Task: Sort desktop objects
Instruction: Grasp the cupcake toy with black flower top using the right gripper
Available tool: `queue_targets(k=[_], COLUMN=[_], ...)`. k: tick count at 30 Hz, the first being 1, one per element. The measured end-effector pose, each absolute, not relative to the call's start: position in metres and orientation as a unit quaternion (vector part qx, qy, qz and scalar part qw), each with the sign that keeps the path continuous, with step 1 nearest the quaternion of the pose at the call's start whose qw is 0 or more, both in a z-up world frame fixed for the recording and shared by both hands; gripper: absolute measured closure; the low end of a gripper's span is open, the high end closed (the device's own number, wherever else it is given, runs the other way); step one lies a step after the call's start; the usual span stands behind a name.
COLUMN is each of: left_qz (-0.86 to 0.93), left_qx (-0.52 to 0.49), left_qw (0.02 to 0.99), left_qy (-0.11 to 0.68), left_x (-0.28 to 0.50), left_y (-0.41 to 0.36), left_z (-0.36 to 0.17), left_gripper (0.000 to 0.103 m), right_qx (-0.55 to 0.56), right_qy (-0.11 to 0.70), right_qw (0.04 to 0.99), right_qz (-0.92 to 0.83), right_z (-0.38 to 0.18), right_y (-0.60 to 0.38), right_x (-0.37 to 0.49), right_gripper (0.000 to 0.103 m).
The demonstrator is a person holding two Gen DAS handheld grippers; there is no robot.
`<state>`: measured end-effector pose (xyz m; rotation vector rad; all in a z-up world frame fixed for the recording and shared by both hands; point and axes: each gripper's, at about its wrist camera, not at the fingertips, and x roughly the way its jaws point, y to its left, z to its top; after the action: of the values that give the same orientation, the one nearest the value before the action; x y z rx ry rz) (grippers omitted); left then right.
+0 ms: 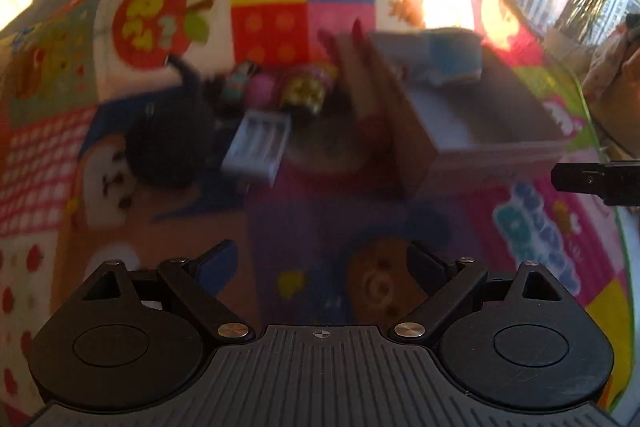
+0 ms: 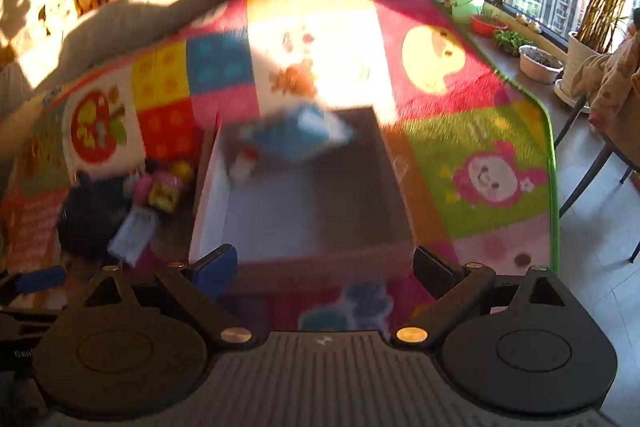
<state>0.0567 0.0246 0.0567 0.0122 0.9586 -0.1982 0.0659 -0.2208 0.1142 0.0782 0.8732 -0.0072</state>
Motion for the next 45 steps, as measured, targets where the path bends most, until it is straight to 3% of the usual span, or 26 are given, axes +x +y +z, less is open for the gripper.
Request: queue_targets(k=[6, 12, 14, 16, 17, 23, 30, 31, 32, 41, 45], left_qz=[-0.069, -0.028, -0.013, -0.004, -0.002, 0.005, -0.012, -0.013, -0.011, -0.029, -0.052], left_qx=[0.005, -0.016, -0.028, -0.032, -0.032, -0.04, -0.056, -0.057, -0.058, -0.062, 0.002], left_qw=[0.871, 0.884, 0.888, 0.891, 0.892, 0.894, 0.899, 0.899, 0.898, 0.905, 0.919], left_qy=[0.486, 0.467, 0.458, 0.453, 0.45, 0.447, 0.434, 0.434, 0.435, 0.419, 0.391], left_x=[0.023, 0.026, 0.029, 0.032, 0.032, 0.031, 0.031, 0.032, 0.034, 0.07, 0.105], left_y=[0.062, 0.084, 0.096, 0.107, 0.112, 0.136, 0.144, 0.144, 0.144, 0.119, 0.072], left_z=[0.035, 0.04, 0.043, 0.045, 0.046, 0.042, 0.038, 0.038, 0.037, 0.043, 0.044], left_gripper=[0.008, 0.007, 0.007, 0.007, 0.007, 0.007, 0.007, 0.007, 0.007, 0.007, 0.008], right_qx=[-0.011, -0.069, -0.094, -0.108, -0.111, -0.11, -0.062, -0.062, -0.059, -0.061, -0.079], right_qy=[0.483, 0.445, 0.413, 0.402, 0.401, 0.353, 0.427, 0.424, 0.426, 0.447, 0.452], right_qw=[0.875, 0.891, 0.903, 0.903, 0.901, 0.928, 0.902, 0.903, 0.902, 0.883, 0.883], right_qz=[0.027, 0.055, 0.075, 0.108, 0.121, 0.054, 0.029, 0.035, 0.042, 0.13, 0.097], right_z=[0.056, 0.059, 0.066, 0.071, 0.072, 0.077, 0.037, 0.037, 0.038, 0.071, 0.065], right_y=[-0.183, -0.142, -0.116, -0.088, -0.075, -0.018, -0.013, -0.014, -0.016, -0.083, -0.124], right_x=[0.04, 0.052, 0.061, 0.077, 0.088, 0.167, 0.233, 0.23, 0.225, 0.089, 0.042], right_gripper=[0.008, 0.008, 0.018, 0.048, 0.05, 0.047, 0.046, 0.057, 0.059, 0.066, 0.066])
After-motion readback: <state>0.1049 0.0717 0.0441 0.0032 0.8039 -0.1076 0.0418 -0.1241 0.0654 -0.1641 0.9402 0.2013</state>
